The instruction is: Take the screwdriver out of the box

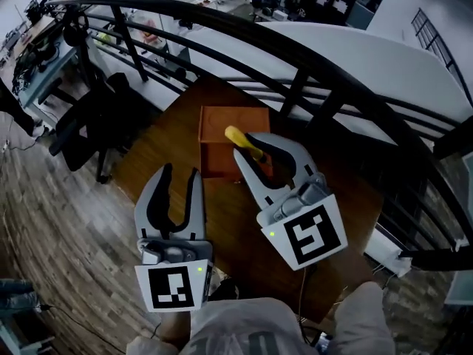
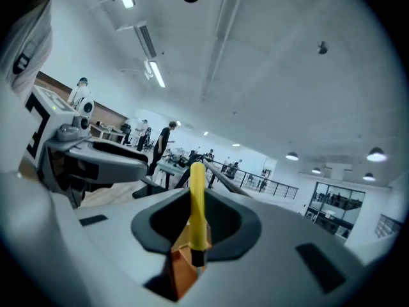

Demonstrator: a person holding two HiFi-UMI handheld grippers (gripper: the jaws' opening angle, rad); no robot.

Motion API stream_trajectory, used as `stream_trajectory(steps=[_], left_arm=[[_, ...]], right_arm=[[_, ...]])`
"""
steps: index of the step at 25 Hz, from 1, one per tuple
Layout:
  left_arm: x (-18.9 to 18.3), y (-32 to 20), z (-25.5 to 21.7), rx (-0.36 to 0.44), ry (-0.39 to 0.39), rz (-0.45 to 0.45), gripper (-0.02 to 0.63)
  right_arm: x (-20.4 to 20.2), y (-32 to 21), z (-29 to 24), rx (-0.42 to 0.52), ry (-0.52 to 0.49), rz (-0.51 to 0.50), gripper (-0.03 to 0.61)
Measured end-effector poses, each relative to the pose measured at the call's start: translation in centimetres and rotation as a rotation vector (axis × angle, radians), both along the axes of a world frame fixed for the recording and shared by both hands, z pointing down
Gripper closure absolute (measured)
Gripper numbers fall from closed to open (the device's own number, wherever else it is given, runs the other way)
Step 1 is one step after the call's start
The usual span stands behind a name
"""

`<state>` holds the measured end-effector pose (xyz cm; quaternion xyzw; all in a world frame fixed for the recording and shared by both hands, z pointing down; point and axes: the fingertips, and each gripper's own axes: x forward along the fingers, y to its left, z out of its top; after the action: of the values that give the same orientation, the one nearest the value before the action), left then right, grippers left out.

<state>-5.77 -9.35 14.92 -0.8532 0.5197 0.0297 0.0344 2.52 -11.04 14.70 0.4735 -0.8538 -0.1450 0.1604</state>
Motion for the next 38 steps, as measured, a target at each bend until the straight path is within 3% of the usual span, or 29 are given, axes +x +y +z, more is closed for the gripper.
stream_trajectory(steps=[4,11,15,25,29,38], left_arm=[[1.3,2.8,-2.5,0.053,-0.019,0.012,0.471],[1.9,5.6,-4.9,0.105,0.043,0.040,0.471],[2.1,6.6,-4.9,0.091,0.051,0.057,0.471],[1.9,5.8,-6.1,0.138,0.096,0.098,0.471],[1.5,5.5,-4.9,0.098,0.061,0.077,0.471],[0.8,5.6,-4.8,0.089,0.067,0.057,0.471]], right_arm=[[1.3,4.5,-4.4,0.106,-0.262,0.062,0.504],[3.8,9.7,-6.1,0.196,-0.425,0.156,0.503],[4.9,11.3,-6.5,0.204,-0.504,0.213,0.503],[4.0,10.9,-5.4,0.201,-0.495,0.252,0.503],[3.8,10.8,-5.5,0.193,-0.498,0.242,0.503],[4.0,10.8,-5.6,0.200,-0.493,0.258,0.503]])
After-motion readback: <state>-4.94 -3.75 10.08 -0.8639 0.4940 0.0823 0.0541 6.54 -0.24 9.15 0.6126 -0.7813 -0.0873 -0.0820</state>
